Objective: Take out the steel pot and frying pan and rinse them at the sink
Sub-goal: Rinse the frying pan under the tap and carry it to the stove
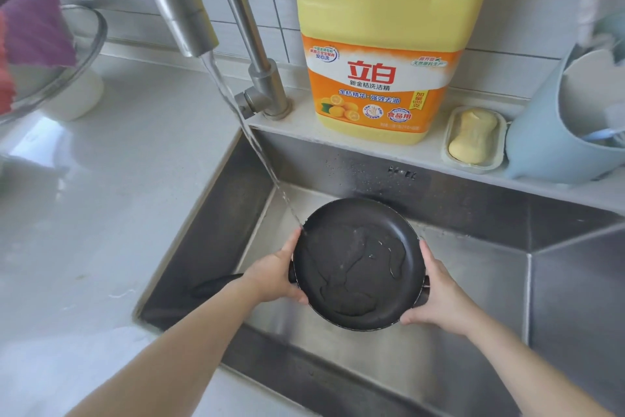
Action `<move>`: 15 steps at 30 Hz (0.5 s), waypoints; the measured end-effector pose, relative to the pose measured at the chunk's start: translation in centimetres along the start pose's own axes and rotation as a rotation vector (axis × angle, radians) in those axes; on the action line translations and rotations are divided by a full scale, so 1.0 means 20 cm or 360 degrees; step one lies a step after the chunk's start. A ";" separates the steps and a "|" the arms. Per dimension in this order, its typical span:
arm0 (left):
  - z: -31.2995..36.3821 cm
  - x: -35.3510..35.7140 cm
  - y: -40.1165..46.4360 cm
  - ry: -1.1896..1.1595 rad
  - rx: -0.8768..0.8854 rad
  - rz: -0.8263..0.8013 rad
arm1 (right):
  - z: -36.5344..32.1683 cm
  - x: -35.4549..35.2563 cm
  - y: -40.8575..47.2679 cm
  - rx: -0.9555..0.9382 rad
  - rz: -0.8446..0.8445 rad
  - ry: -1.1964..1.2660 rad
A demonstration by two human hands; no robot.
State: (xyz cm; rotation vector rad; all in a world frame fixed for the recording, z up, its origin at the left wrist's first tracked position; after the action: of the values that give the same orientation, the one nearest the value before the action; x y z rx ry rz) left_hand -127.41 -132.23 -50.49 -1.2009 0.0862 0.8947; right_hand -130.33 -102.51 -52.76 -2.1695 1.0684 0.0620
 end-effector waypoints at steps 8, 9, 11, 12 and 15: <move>0.21 -0.23 -0.30 0.0029 0.0132 -0.0183 | -0.23 -0.09 -0.27 -0.0068 -0.0032 0.0340; 0.23 -0.25 -0.34 0.0022 0.0150 -0.0157 | -0.26 -0.11 -0.30 -0.0085 -0.0029 0.0328; 0.27 -0.26 -0.42 0.0021 0.0182 -0.0114 | -0.31 -0.14 -0.37 -0.0093 -0.0082 0.0273; 0.30 -0.27 -0.46 0.0014 0.0203 -0.0102 | -0.34 -0.15 -0.40 -0.0094 -0.0095 0.0240; 0.35 -0.32 -0.56 -0.0045 0.0282 -0.0081 | -0.43 -0.20 -0.47 -0.0085 -0.0100 0.0207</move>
State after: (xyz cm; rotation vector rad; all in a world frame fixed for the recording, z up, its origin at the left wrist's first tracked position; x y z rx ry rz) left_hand -127.13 -130.80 -35.94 -1.0209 0.1094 0.8413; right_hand -128.43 -101.22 -39.70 -2.2794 1.0805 -0.0815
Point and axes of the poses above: each hand's wrist, its own y-axis towards the middle knuckle, its own x-axis out of the palm, z = x × y, the point moved 9 cm from there along y, towards the middle knuckle, and after that the axes turned 5 degrees about -z, right-handed, at the moved point
